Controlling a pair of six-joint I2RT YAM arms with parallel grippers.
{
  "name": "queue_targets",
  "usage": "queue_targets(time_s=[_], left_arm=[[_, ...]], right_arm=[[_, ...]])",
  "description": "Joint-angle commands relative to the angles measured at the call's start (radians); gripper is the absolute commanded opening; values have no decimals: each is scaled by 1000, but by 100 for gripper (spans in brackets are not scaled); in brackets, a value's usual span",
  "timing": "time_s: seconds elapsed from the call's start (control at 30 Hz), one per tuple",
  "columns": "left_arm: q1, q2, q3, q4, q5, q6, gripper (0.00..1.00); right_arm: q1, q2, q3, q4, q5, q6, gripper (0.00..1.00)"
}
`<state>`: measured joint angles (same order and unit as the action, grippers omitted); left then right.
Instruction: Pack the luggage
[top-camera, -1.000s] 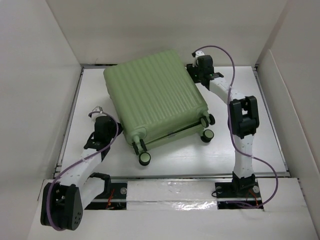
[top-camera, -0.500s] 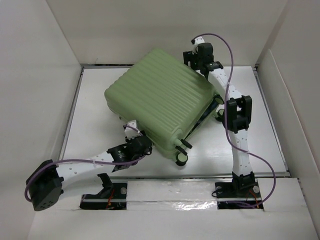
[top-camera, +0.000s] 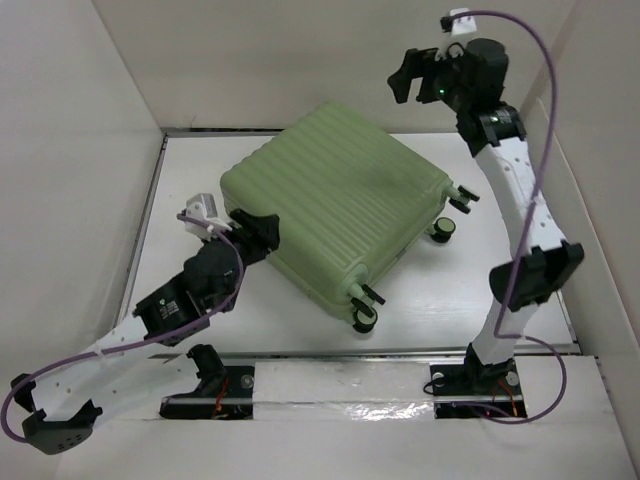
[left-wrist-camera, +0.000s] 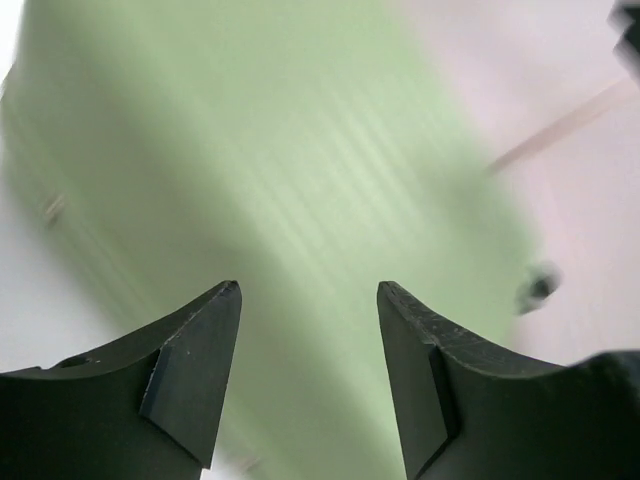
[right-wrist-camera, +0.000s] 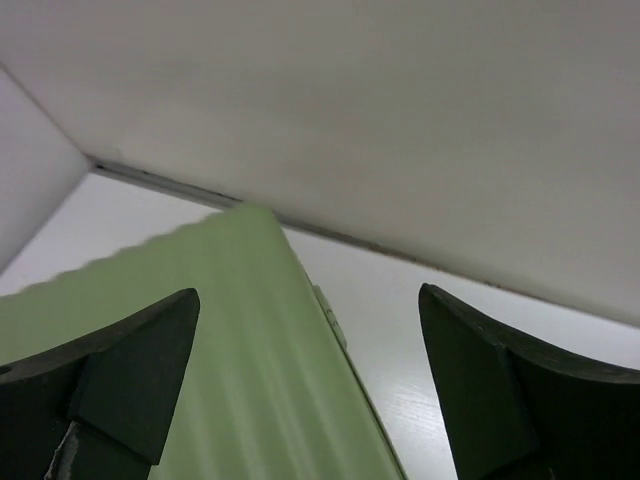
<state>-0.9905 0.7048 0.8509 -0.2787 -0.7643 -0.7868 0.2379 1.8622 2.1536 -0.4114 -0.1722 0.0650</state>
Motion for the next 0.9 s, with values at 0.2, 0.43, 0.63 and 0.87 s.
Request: queue_targets(time_s=[0.2,0.43,0.63,0.87], left_arm=[[163,206,233,349,42,207,47],[731,494,440,371,607,123,36],[990,870,657,222,758,146,35],[1086,1122,744,145,881,231,37]], right_arm=[[-35,-390,-537,193,-21,33,16],[-5,-912,-1308,454,218,193,0],[-14,-1081,-1638,483,286,249,0],[6,-871,-1635,598,189,274,0]])
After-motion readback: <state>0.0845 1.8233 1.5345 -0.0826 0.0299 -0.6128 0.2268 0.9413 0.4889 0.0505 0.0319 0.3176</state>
